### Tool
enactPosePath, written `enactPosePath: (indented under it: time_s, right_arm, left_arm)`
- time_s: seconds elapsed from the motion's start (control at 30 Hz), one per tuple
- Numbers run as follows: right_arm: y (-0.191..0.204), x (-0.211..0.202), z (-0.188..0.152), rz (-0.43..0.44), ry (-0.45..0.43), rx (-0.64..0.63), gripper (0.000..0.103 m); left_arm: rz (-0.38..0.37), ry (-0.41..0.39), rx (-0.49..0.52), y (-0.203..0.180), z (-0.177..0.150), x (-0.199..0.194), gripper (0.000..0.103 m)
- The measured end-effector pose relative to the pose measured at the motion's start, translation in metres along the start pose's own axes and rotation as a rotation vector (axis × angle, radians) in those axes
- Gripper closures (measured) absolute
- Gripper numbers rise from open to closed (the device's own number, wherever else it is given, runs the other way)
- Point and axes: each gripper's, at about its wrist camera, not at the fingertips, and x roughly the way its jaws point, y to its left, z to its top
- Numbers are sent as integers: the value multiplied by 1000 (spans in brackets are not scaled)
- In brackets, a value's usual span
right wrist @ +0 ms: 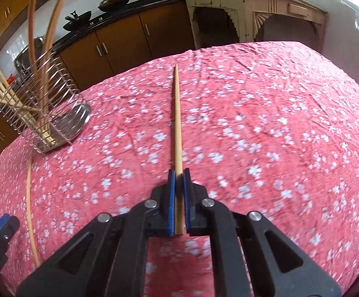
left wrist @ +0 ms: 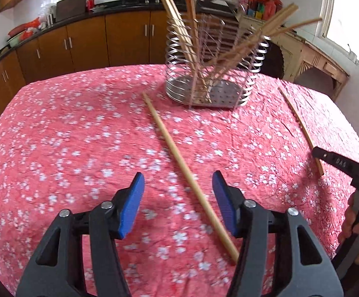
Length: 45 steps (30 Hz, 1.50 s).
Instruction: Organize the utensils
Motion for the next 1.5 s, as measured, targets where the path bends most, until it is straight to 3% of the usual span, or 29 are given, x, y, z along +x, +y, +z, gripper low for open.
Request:
enactPosePath:
  time_s: [0.07, 0.13, 0.2, 0.4, 0.6, 0.7, 0.77, 0.8, 0.83, 1.03, 1.13, 1.5]
  right_arm:
    - [-1, 1, 0, 3, -3, -18, 96]
    - [2, 2, 0, 4, -8, -47, 96]
    - [7, 2, -1, 21, -9, -78, 96]
    - [18, 12, 12, 54, -1, -117, 96]
    - [20, 21, 22, 55, -5, -134, 95]
    - [15, 11, 17, 76, -18, -139, 91]
    - [11, -3, 10, 77, -46, -152, 78]
    - [9, -8, 6, 71, -57, -162, 78]
    - [8, -12, 1, 73, -57, -177, 78]
    - [6, -10, -11, 71, -6, -184, 78]
    - [8, -5, -11, 64, -3, -183, 77]
    - [18, -3, -13, 4, -1, -240, 77]
  left_arm:
    - [21, 19, 7, -6, 0, 9, 62]
    - [44, 53, 9, -8, 0, 20, 85]
    - [80, 45, 21, -2, 3, 24, 92]
    - [142, 51, -6, 57, 28, 39, 96]
    - [69, 41, 6, 87, 38, 41, 96]
    - [30, 20, -1, 98, 30, 28, 93]
    - [11, 15, -1, 102, 18, 16, 81]
    - [10, 12, -1, 103, 12, 11, 63]
    - [21, 6, 6, 103, 3, 3, 52]
    - [53, 30, 48, 100, -28, -10, 49]
    - [70, 17, 71, 93, -27, -14, 41]
    - [55, 40, 95, 84, -26, -3, 41]
